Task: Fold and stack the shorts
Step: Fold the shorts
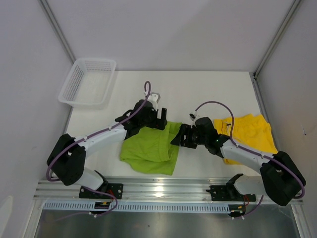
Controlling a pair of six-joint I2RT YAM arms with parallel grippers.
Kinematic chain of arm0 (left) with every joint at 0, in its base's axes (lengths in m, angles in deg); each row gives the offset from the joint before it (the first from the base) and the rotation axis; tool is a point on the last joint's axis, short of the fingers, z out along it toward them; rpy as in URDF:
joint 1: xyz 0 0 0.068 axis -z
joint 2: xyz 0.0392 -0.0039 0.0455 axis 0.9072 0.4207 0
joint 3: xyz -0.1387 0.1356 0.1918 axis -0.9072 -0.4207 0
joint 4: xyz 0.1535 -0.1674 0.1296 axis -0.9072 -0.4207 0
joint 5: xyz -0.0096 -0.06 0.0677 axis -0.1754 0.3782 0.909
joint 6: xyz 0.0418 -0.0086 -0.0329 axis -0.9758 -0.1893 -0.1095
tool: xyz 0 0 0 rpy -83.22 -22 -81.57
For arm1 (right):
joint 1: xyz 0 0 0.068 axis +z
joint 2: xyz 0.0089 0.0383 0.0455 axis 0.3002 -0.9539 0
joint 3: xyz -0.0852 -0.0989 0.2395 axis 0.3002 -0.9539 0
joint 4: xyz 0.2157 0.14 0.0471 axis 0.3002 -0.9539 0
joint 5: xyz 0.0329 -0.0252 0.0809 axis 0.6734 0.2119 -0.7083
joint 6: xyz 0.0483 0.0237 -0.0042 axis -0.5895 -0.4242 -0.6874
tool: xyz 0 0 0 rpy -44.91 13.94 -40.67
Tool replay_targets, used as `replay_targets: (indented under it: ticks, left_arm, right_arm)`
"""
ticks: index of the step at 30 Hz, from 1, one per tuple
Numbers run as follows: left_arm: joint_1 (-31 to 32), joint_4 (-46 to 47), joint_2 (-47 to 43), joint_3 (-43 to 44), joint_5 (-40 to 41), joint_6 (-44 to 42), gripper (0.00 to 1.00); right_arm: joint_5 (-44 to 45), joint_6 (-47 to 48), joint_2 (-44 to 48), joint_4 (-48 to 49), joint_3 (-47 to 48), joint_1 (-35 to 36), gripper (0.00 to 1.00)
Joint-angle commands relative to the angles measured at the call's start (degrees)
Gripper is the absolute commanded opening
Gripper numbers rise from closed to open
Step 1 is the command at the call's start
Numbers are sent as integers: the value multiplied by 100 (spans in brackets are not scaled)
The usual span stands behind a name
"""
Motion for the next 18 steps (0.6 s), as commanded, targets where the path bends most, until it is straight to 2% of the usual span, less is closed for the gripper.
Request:
replay_targets:
  ticks: [1, 12, 18]
  left_arm:
    - [84, 71, 87, 304, 170, -64, 99]
    - [163, 18, 429, 638, 267, -108, 99]
    - [163, 18, 798, 875, 267, -108, 99]
  right_arm:
    - [-405, 93, -78, 504, 3, -277, 68]
    - [-809, -275, -1343, 2006, -14, -620, 63]
    - [-950, -786, -1968, 3308, -234, -778, 51]
